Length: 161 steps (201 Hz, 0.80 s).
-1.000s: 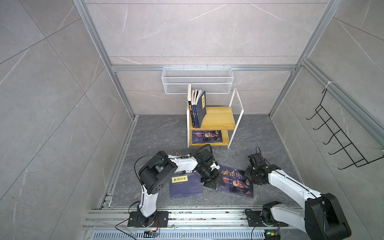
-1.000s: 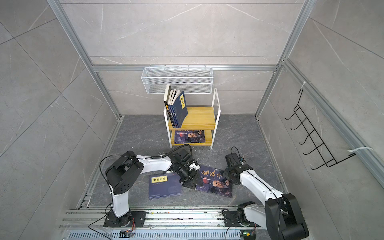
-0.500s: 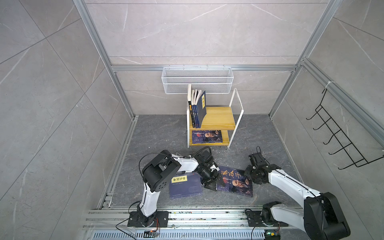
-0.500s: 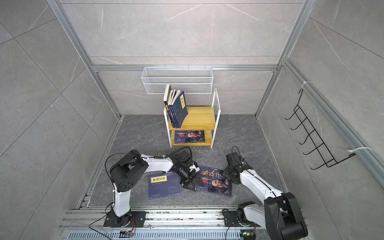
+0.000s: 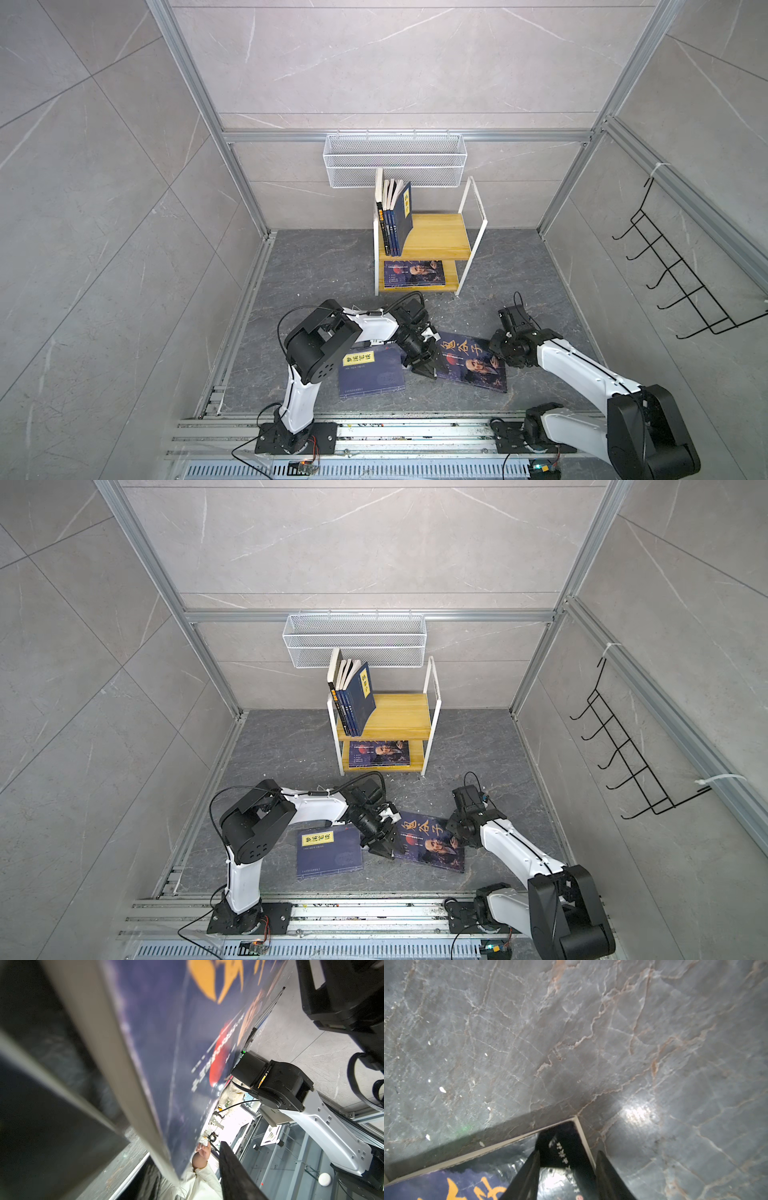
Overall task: Stacking books/files
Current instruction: Pick up the book from the bottom-center of the table.
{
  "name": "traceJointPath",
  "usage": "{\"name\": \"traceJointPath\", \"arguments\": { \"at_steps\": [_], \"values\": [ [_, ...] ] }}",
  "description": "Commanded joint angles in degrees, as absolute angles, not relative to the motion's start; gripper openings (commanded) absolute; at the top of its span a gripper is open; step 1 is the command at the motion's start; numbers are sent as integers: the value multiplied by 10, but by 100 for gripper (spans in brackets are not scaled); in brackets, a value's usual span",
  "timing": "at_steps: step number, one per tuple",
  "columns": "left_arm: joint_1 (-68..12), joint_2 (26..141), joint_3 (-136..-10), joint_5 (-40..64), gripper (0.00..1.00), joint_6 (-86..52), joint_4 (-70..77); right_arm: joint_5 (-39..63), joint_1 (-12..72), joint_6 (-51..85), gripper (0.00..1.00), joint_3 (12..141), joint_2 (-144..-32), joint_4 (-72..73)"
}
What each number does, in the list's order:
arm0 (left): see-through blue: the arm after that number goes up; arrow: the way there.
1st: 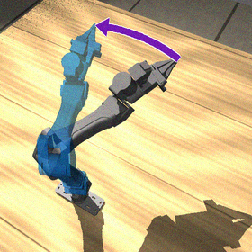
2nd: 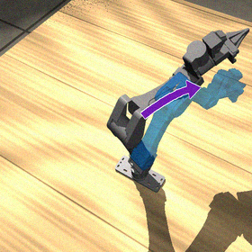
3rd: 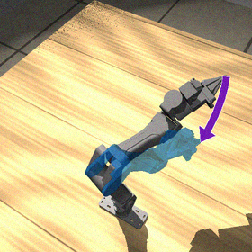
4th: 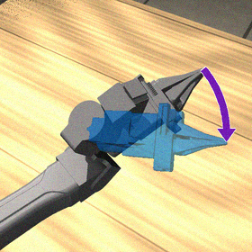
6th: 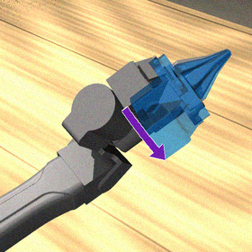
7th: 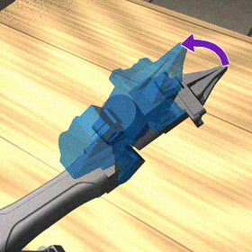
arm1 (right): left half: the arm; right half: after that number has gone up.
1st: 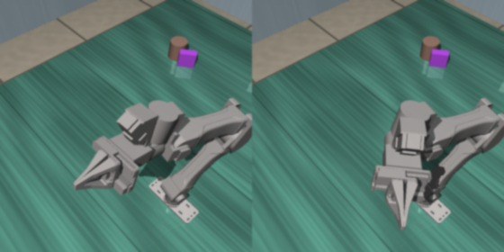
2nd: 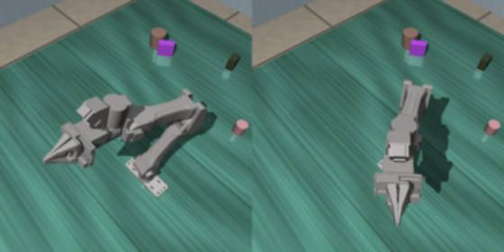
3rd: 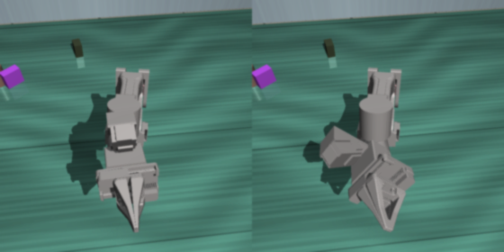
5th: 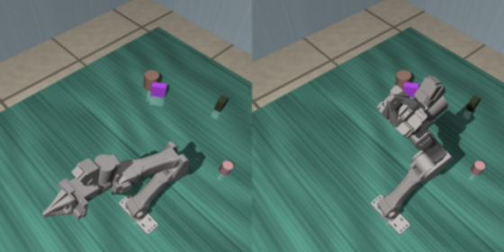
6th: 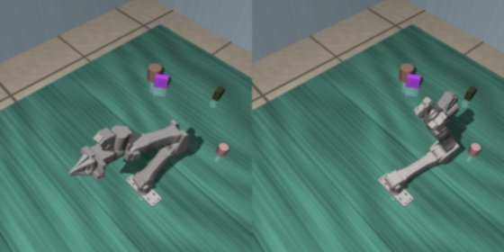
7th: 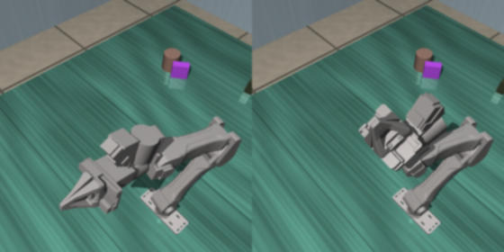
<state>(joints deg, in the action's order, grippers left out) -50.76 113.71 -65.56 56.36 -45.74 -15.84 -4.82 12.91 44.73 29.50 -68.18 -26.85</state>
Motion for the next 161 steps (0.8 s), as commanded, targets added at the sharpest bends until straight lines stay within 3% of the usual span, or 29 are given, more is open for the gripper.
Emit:
{"name": "traceJointPath", "arguments": {
  "at_steps": [1,75,114,136,161],
  "values": [
    [-512,1105,-705,556,40,-433,-129,-3,134,446,44,273,-693,-282],
    [-512,1114,-729,511,38,-418,-148,-3,134,445,44,275,-696,-283],
    [-512,1100,-726,494,20,-399,-155,-2,134,447,44,264,-669,-279],
    [-512,1081,-727,495,7,-376,-168,-10,134,442,50,270,-627,-299],
    [-512,1055,-708,518,1,-381,-146,-20,135,437,55,276,-539,-306]
  ]
}}
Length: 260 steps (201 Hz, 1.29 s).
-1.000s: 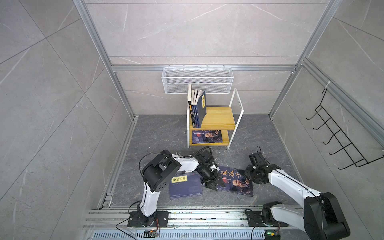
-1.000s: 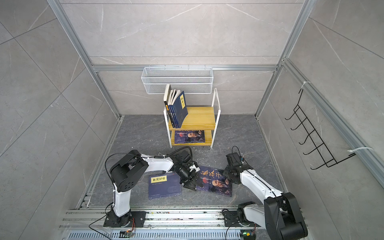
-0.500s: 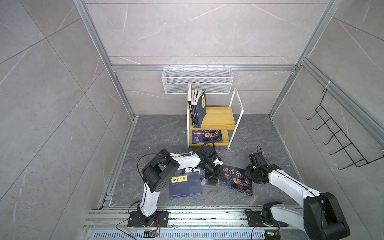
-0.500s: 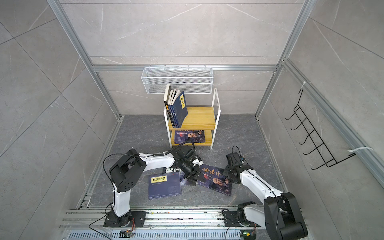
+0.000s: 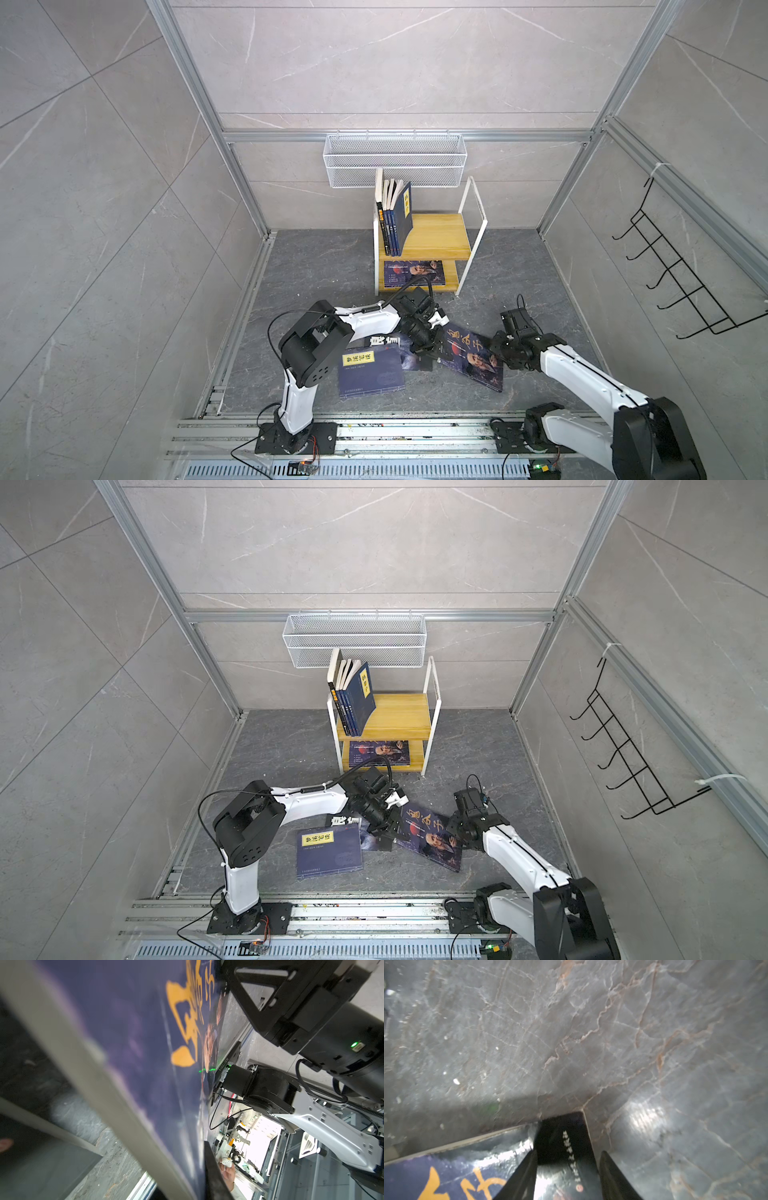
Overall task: Stacking books/files
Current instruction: Pick up the book from the bottom-center of the table.
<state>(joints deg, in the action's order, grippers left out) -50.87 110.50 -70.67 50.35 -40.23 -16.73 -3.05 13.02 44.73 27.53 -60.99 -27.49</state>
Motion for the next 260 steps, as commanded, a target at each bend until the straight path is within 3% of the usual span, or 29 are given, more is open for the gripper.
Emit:
{"name": "traceJointPath", "arguments": {
  "at_steps": [1,35,111,183,229,260],
  "values": [
    [-512,1054,-708,519,1,-381,-145,-21,134,437,55,276,-535,-307],
    [-500,1010,-694,527,0,-356,-157,-37,149,417,69,316,-432,-347],
    [-414,881,-606,552,0,-348,-123,-155,294,320,79,342,-314,-310],
    [-279,768,-527,606,0,-364,-106,-304,513,181,76,346,-366,-186],
    [-199,713,-473,641,0,-355,-80,-468,737,-173,78,369,-517,-30],
    [-161,683,-441,673,0,-347,-67,-486,784,-344,78,373,-625,105]
  ]
}}
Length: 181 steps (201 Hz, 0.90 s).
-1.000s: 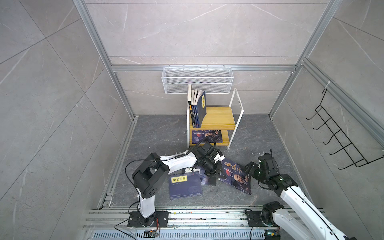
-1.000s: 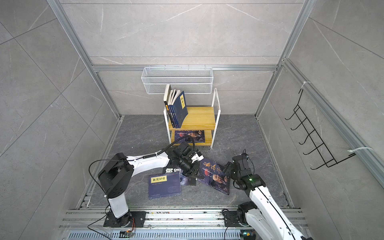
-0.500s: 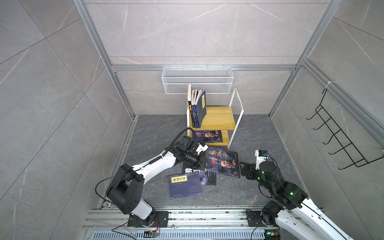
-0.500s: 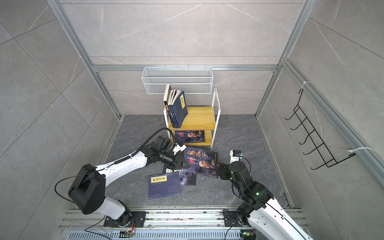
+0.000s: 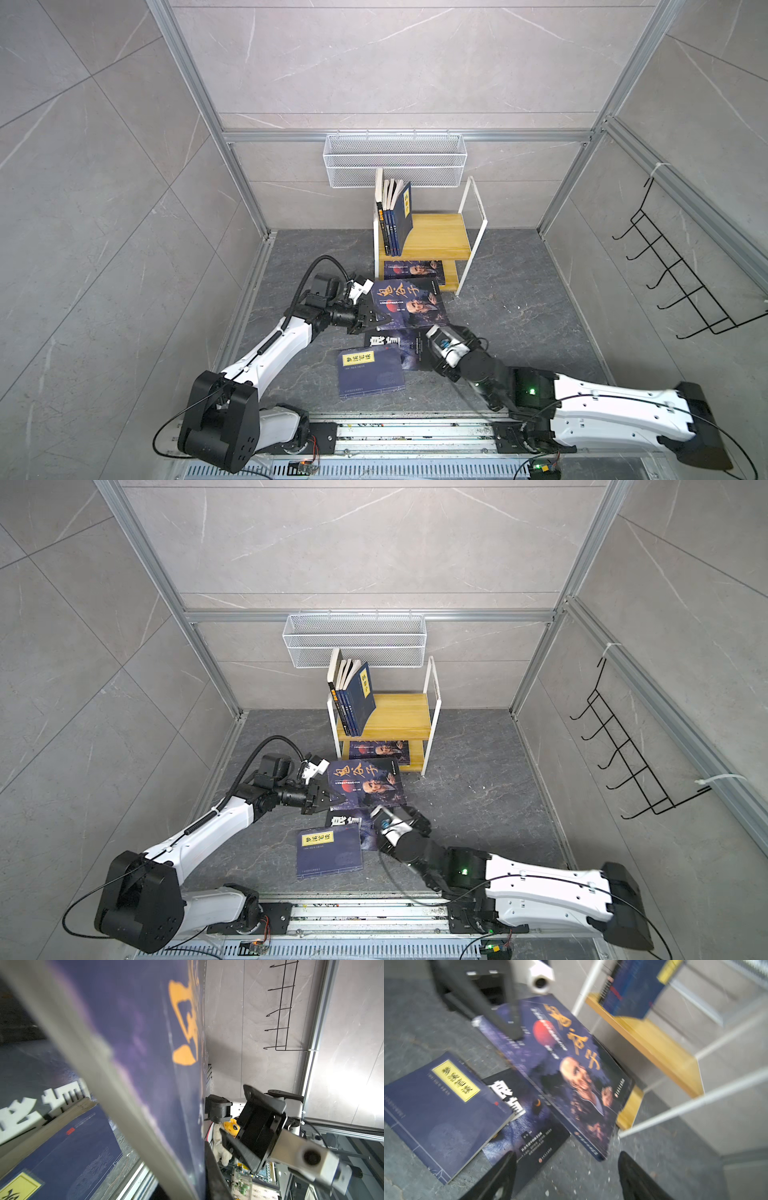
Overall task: Stacking books/files
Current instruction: Pick up the book from the bottom-center of the table, then place the book on the bookshelf.
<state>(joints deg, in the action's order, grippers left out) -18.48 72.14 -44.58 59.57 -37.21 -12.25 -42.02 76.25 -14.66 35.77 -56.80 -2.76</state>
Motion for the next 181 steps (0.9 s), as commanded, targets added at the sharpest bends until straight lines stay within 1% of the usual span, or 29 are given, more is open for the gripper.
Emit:
{"name": "traceJointPath", "arguments": {
  "at_steps": [1,20,45,73,95,148,181],
  "values": [
    [-159,681,-440,674,0,-347,-67,-487,784,-346,78,374,-629,107],
    [-131,666,-436,681,0,-353,-66,-495,786,-373,77,389,-670,150],
    [-117,660,-427,701,0,-350,-60,-498,783,-443,76,382,-722,247],
    [-108,659,-428,715,0,-354,-60,-493,774,-464,75,398,-770,275],
    [-105,660,-426,726,0,-348,-60,-489,748,-475,74,404,-800,307],
    [-92,655,-424,731,0,-346,-61,-493,713,-559,69,432,-874,395],
    [-91,655,-421,726,0,-349,-59,-474,696,-567,61,439,-892,421]
  ]
}}
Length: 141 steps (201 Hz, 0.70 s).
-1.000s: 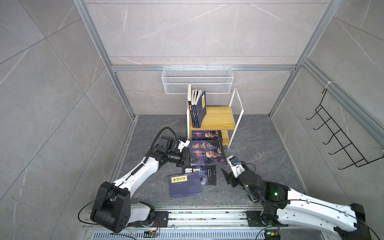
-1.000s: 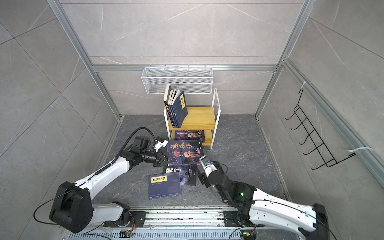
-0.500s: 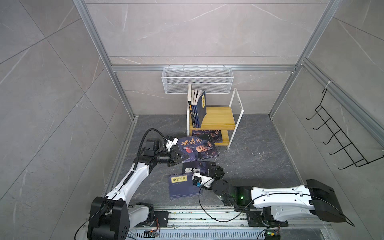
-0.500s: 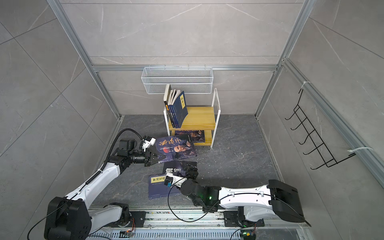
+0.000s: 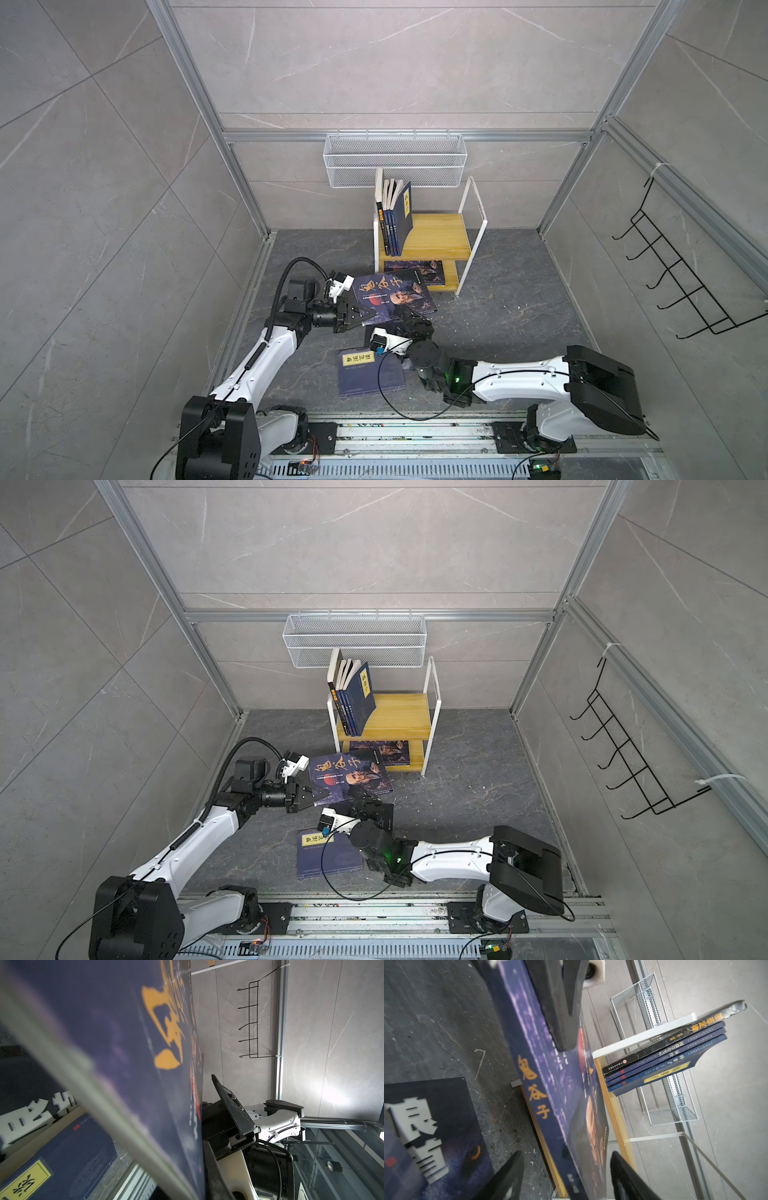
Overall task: Stacking books/files
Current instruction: Place the book on the bookshelf.
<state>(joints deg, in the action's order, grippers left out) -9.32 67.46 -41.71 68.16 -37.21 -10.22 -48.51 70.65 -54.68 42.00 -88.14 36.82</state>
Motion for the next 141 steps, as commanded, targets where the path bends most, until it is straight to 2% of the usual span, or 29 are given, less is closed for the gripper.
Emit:
{"name": "traceJointPath", "arguments": {
  "at_steps": [1,22,55,68,83,99,118,141],
  "values": [
    [-91,655,-421,726,0,-348,-59,-474,695,-567,61,440,-893,421],
    [-89,654,-420,726,0,-346,-60,-475,686,-570,49,448,-906,432],
    [-89,652,-413,726,0,-344,-59,-458,674,-573,13,440,-918,444],
    [-87,649,-412,727,0,-340,-61,-467,673,-580,2,442,-923,454],
    [-78,644,-413,723,0,-342,-68,-471,673,-573,0,438,-916,451],
    [-68,637,-410,711,30,-333,-68,-462,671,-558,0,426,-903,436],
    [-48,631,-412,701,57,-312,-77,-482,671,-558,0,416,-898,434],
    [-9,616,-419,663,75,-285,-100,-504,681,-558,0,393,-871,420]
  ]
}}
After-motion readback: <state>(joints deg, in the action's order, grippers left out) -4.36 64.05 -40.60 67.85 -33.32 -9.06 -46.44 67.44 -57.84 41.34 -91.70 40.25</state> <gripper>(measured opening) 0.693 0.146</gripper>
